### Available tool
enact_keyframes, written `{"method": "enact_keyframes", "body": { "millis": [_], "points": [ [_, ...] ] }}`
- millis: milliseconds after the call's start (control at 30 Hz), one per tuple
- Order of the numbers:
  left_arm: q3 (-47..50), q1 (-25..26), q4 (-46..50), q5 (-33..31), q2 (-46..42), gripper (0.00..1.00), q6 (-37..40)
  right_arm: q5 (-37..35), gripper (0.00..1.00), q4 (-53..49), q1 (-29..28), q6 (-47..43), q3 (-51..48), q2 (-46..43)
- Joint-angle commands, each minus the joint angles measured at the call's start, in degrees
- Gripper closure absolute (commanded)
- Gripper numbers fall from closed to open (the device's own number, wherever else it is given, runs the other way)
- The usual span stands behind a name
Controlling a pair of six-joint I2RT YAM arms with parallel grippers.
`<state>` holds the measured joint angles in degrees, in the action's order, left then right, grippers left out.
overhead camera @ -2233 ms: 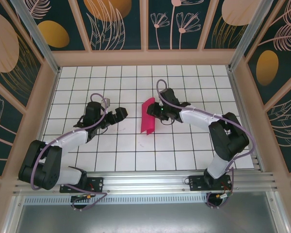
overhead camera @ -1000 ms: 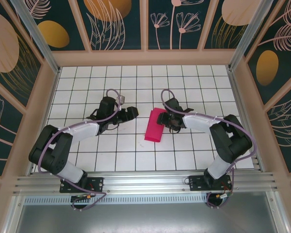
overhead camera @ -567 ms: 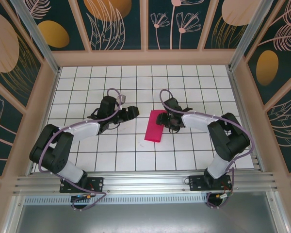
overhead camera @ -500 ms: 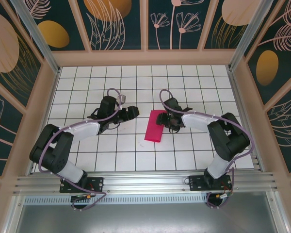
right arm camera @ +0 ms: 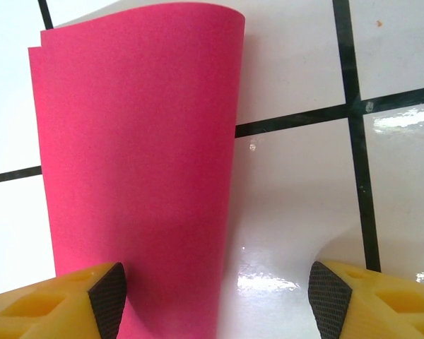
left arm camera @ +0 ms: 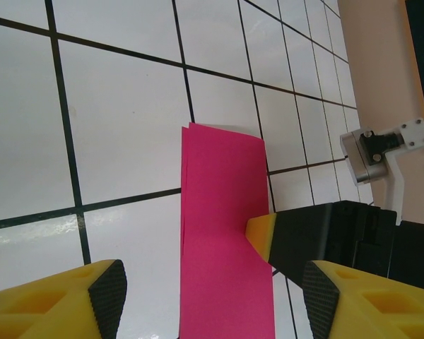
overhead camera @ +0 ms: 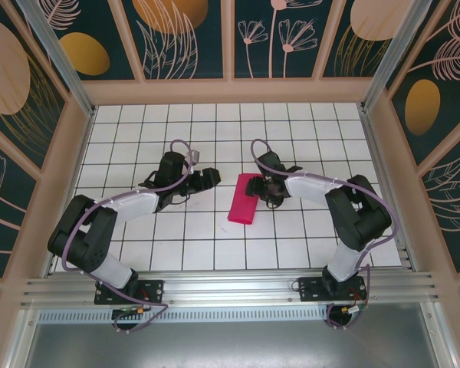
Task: Fold a paper plane with a square sheet of paper (pick it up from the middle)
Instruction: Hold the square sheet of paper at the center of the table.
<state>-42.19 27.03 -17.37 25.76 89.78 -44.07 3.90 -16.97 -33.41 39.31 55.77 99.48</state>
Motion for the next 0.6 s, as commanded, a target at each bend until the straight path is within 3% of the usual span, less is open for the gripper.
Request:
{"method": "enact_keyframes", "body": {
  "millis": [0,567],
  "points": [
    [-1.4,0.4,-0.6,1.2,0.8,0.31,-0.2,1.2,0.27,1.5,-0.7,-1.2,1.2,3.9],
    [-1.8,0.4,0.0,1.1,0.8,0.31,0.3,1.8,0.26,2.2,-1.0,-2.4,0.7,4.7]
  ]
}}
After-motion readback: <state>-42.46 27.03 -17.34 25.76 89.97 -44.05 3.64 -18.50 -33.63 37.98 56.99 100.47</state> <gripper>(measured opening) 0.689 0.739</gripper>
